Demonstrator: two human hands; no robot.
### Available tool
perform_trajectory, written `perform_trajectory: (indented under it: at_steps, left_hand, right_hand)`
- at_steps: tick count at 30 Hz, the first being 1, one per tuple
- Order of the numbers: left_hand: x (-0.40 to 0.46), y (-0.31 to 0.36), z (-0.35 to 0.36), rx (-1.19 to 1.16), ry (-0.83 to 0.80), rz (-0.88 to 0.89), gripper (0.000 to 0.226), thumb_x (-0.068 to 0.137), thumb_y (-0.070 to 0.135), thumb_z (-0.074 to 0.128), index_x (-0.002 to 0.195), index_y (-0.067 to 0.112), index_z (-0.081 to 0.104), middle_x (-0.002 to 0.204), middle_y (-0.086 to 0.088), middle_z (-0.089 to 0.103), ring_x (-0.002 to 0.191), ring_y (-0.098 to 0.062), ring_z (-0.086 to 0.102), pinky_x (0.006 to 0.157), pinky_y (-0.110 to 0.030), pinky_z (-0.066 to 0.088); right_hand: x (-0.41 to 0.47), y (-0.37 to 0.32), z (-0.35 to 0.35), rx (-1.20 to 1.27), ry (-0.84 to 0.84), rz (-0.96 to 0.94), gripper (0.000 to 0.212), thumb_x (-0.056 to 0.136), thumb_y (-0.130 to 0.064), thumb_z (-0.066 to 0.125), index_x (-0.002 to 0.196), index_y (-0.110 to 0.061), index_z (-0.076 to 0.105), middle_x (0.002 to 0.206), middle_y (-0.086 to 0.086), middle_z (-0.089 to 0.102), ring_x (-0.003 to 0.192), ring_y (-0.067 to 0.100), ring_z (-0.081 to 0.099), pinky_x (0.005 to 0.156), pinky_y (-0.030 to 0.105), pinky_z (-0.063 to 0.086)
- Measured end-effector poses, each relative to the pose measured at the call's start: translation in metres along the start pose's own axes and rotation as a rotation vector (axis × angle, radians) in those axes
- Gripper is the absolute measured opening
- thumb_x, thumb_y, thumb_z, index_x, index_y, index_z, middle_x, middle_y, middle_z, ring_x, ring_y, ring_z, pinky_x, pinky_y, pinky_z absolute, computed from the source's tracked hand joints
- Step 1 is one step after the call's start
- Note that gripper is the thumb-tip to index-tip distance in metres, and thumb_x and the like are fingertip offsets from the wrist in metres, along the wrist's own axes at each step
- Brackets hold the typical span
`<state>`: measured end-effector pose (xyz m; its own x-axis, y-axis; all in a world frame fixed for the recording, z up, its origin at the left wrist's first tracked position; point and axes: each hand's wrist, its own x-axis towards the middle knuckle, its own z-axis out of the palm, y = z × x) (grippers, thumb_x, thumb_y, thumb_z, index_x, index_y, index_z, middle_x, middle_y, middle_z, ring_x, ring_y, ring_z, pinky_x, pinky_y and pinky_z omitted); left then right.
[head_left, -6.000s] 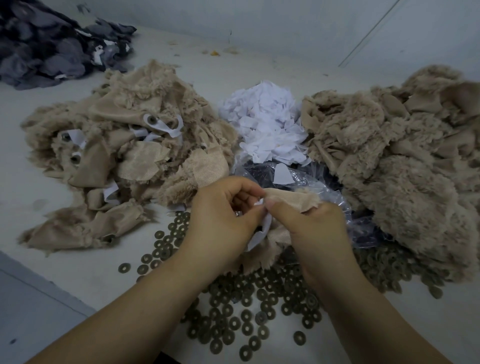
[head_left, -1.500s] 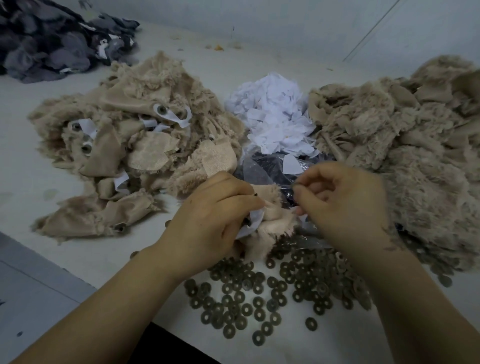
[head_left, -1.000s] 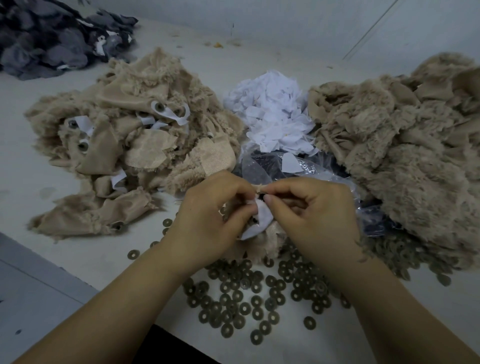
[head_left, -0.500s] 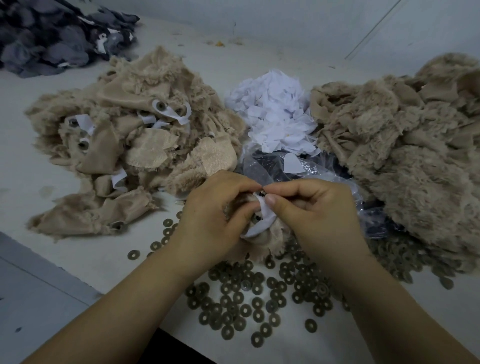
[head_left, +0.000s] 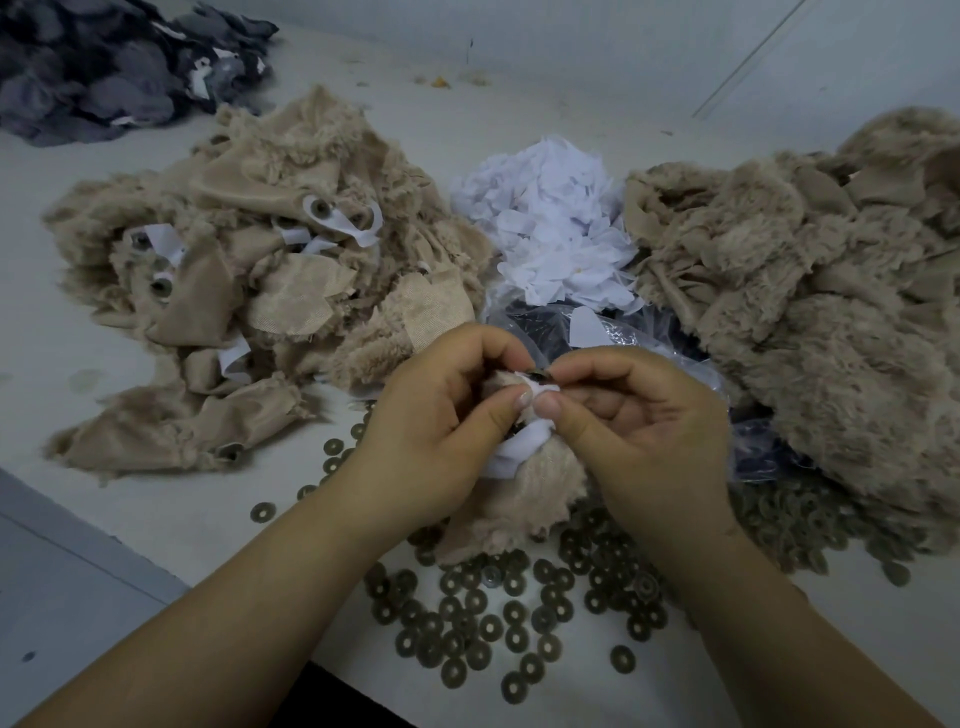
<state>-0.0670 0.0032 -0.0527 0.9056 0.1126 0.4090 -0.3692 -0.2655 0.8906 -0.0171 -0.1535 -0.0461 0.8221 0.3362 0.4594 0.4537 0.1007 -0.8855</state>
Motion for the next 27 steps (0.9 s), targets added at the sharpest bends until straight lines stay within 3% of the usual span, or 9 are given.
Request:
perform_trajectory:
  at_steps: [5, 9, 15, 20, 23, 27]
  left_hand:
    - [0.006, 0.007, 0.007, -0.194, 0.029, -0.050, 0.010, 0.087, 0.009, 0.062, 0.092, 0.017, 0.064, 0.084, -0.006, 0.066, 0.072, -0.018, 0.062, 0.061, -0.029, 0.052]
    - [0.008, 0.008, 0.009, -0.287, 0.028, -0.101, 0.011, 0.083, 0.006, 0.065, 0.091, 0.013, 0.066, 0.081, -0.004, 0.069, 0.071, -0.014, 0.063, 0.062, -0.024, 0.053]
    - [0.012, 0.011, 0.006, -0.315, -0.041, -0.096, 0.018, 0.079, -0.003, 0.066, 0.093, 0.009, 0.065, 0.086, -0.011, 0.070, 0.079, -0.020, 0.068, 0.070, -0.026, 0.058]
    - [0.014, 0.012, 0.008, -0.243, -0.076, -0.075, 0.015, 0.081, 0.003, 0.066, 0.091, 0.015, 0.066, 0.079, -0.009, 0.067, 0.071, -0.013, 0.062, 0.064, -0.026, 0.054]
    - [0.014, 0.012, 0.009, -0.196, -0.080, -0.058, 0.014, 0.083, 0.006, 0.065, 0.092, 0.018, 0.065, 0.082, -0.013, 0.066, 0.072, -0.017, 0.061, 0.064, -0.035, 0.054]
    - [0.016, 0.010, 0.005, -0.016, -0.124, 0.008, 0.014, 0.086, 0.009, 0.061, 0.095, 0.020, 0.062, 0.080, -0.003, 0.063, 0.071, -0.023, 0.060, 0.064, -0.042, 0.052]
  right_hand:
    - [0.003, 0.006, -0.005, 0.022, -0.036, -0.054, 0.017, 0.083, -0.004, 0.071, 0.094, -0.017, 0.066, 0.087, -0.008, 0.068, 0.077, 0.005, 0.067, 0.071, 0.018, 0.055]
    - [0.004, 0.009, -0.007, 0.014, -0.035, -0.030, 0.013, 0.083, -0.019, 0.071, 0.094, -0.022, 0.066, 0.089, -0.011, 0.068, 0.080, 0.009, 0.067, 0.072, 0.022, 0.056]
    - [0.006, 0.007, -0.010, -0.062, -0.023, -0.106, 0.011, 0.084, -0.022, 0.069, 0.093, -0.028, 0.066, 0.090, -0.014, 0.068, 0.080, 0.005, 0.065, 0.071, 0.020, 0.054]
    - [0.006, 0.007, -0.011, -0.063, -0.021, -0.113, 0.011, 0.084, -0.021, 0.067, 0.090, -0.030, 0.065, 0.087, -0.016, 0.066, 0.075, 0.003, 0.063, 0.066, 0.017, 0.052]
    - [0.003, 0.007, -0.010, -0.017, 0.023, -0.064, 0.011, 0.083, -0.026, 0.068, 0.088, -0.035, 0.068, 0.084, -0.006, 0.069, 0.070, 0.019, 0.065, 0.061, 0.029, 0.056]
    - [-0.001, 0.007, -0.006, 0.007, 0.070, -0.057, 0.008, 0.083, -0.026, 0.068, 0.088, -0.032, 0.068, 0.083, -0.010, 0.071, 0.070, 0.008, 0.067, 0.064, 0.020, 0.055]
